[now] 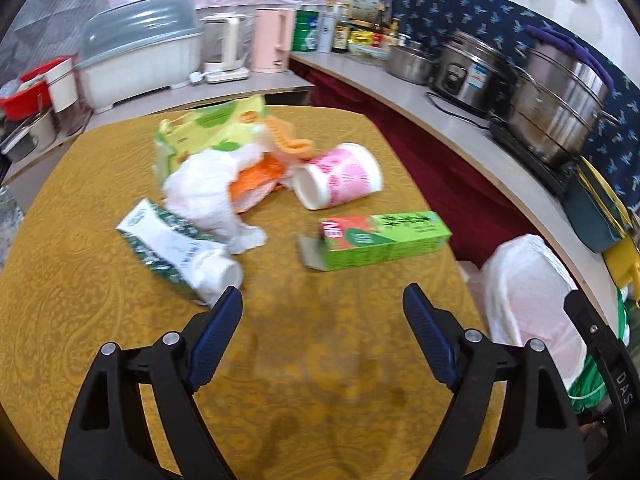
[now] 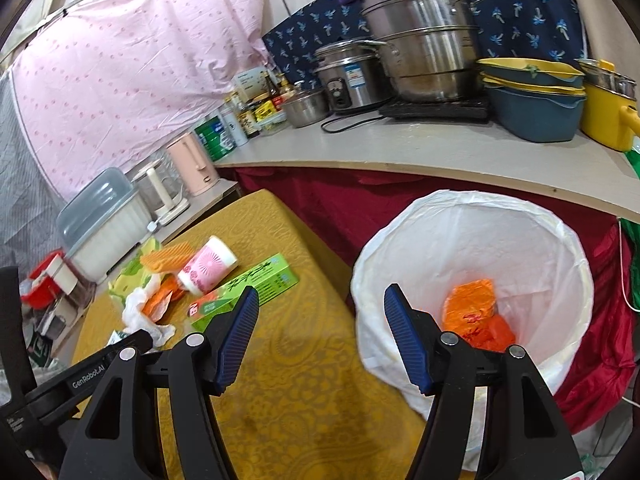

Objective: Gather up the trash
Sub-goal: 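Move both tools back over the remaining trash on the table, then grasp the white tissue with the left tool while the right tool grasps the orange sponge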

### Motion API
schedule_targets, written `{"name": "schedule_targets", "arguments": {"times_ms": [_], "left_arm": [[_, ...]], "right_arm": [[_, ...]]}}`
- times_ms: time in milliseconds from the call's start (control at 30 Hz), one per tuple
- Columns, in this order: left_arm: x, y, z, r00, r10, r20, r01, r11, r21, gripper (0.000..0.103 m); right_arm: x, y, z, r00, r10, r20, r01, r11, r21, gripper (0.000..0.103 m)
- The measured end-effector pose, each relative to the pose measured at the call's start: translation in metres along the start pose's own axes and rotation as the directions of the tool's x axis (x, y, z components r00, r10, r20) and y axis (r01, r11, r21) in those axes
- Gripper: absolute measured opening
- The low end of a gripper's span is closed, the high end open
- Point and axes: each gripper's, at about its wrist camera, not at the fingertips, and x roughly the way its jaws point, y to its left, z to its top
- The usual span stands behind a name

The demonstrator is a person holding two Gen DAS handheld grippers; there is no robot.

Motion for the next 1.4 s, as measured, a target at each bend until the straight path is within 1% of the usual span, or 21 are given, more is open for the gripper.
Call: {"name": "schedule_targets", "arguments": {"times_ms": [67,200,300,467,667,833,967,1100,1267,1300,1333,1367,1400], "left_arm": [[0.001,0.017,0.001,1.0,0.031,-0.005,-0.031,0.999,-0.037,0.078],[0.007,0.048,0.004,0.997,0.07,-0.024,-0.072,0.991,-0.115,0.078],[0.01,0.066,0.007,0.995,0.093,-0.033,-0.097,0.983,-0.155,0.078],[0.018,0.091,0.01,0.992,0.117,-0.051,-0.126,0.971,-0.206,0.078],[0.024,0.114,0.015,0.991,0.122,-0.061,-0.133,0.96,-0.246,0.078],[0.031,0.122,0.031,0.993,0.104,-0.051,-0.113,0.965,-0.235,0.079],[0.045,0.121,0.049,0.995,0.084,-0.049,-0.092,0.974,-0.206,0.083],[0.062,0.116,0.064,0.996,0.08,-0.04,-0.085,0.985,-0.151,0.084],[0.091,0.111,0.074,0.997,0.06,-0.057,-0.065,0.993,-0.093,0.083],[0.091,0.11,0.074,0.997,0.064,-0.049,-0.068,0.995,-0.08,0.082],[0.093,0.107,0.075,0.997,0.064,-0.041,-0.066,0.996,-0.057,0.075],[0.095,0.106,0.075,0.998,0.044,-0.049,-0.046,0.998,-0.045,0.061],[0.098,0.106,0.075,0.997,0.015,-0.069,-0.018,0.999,-0.044,0.055]], "right_arm": [[0.005,0.01,-0.003,1.0,0.011,-0.015,-0.011,1.0,-0.012,0.063],[0.016,0.026,-0.009,0.999,0.027,-0.041,-0.029,0.999,-0.031,0.063],[0.024,0.038,-0.013,0.998,0.04,-0.058,-0.043,0.998,-0.047,0.063],[0.038,0.057,-0.017,0.994,0.07,-0.088,-0.076,0.995,-0.065,0.063],[0.055,0.085,-0.019,0.988,0.105,-0.117,-0.118,0.987,-0.109,0.063],[0.075,0.119,-0.008,0.979,0.157,-0.128,-0.175,0.974,-0.14,0.063],[0.095,0.147,0.002,0.97,0.197,-0.144,-0.219,0.963,-0.156,0.063],[0.112,0.165,0.009,0.967,0.209,-0.143,-0.232,0.958,-0.17,0.063],[0.133,0.178,0.013,0.964,0.211,-0.16,-0.239,0.953,-0.185,0.063],[0.139,0.182,0.013,0.964,0.209,-0.165,-0.24,0.951,-0.193,0.063],[0.143,0.185,0.013,0.963,0.208,-0.17,-0.24,0.95,-0.201,0.063],[0.146,0.188,0.013,0.963,0.206,-0.173,-0.24,0.948,-0.208,0.063],[0.15,0.191,0.012,0.963,0.204,-0.176,-0.24,0.946,-0.219,0.063]]}}
